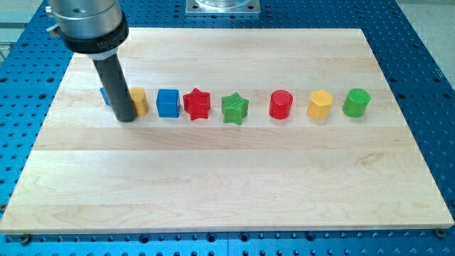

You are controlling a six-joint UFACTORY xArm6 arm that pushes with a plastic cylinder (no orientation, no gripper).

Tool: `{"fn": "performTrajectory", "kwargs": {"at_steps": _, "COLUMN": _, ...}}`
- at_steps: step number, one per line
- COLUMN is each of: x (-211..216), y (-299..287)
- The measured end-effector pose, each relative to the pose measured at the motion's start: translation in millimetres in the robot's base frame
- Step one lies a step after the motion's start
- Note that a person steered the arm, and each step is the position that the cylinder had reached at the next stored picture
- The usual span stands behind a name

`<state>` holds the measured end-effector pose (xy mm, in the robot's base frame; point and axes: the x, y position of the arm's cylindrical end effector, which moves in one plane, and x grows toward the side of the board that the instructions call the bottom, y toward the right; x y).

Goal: Move the blue cube to the left of the red circle

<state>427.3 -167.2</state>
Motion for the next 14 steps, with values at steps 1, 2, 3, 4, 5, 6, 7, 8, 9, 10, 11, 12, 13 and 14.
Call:
{"fn": "performTrajectory", "kwargs": {"at_steps": 1, "x": 5, "y": 39}}
{"fn": "performTrajectory", "kwargs": {"at_steps": 2, "x": 5, "y": 55}}
{"fn": "performTrajectory", "kwargs": {"at_steps": 3, "x": -7, "y": 58}}
{"fn": "performTrajectory", "kwargs": {"at_steps": 4, "x": -25, "y": 73}}
{"fn": "performTrajectory", "kwargs": {"at_steps": 5, "x": -45, "y": 92}}
{"fn": "performTrajectory", "kwargs": {"at_steps": 6, "x": -54, "y": 106}}
{"fn": "performTrajectory", "kwargs": {"at_steps": 7, "x": -54, "y": 109}}
{"fn": "performTrajectory", "kwargs": {"at_steps": 8, "x": -54, "y": 109}}
{"fn": "performTrajectory", "kwargs": {"at_steps": 9, "x": -60, "y": 105}}
{"fn": "performTrajectory", "kwargs": {"at_steps": 10, "x": -60, "y": 134}}
{"fn": "performTrajectory", "kwargs": {"at_steps": 11, "x": -50, "y": 171}}
{"fn": "performTrajectory", "kwargs": {"at_steps": 12, "x": -42, "y": 185}}
{"fn": "performTrajectory", "kwargs": {"at_steps": 13, "x": -38, "y": 202}}
{"fn": "performTrajectory", "kwargs": {"at_steps": 14, "x": -38, "y": 202}}
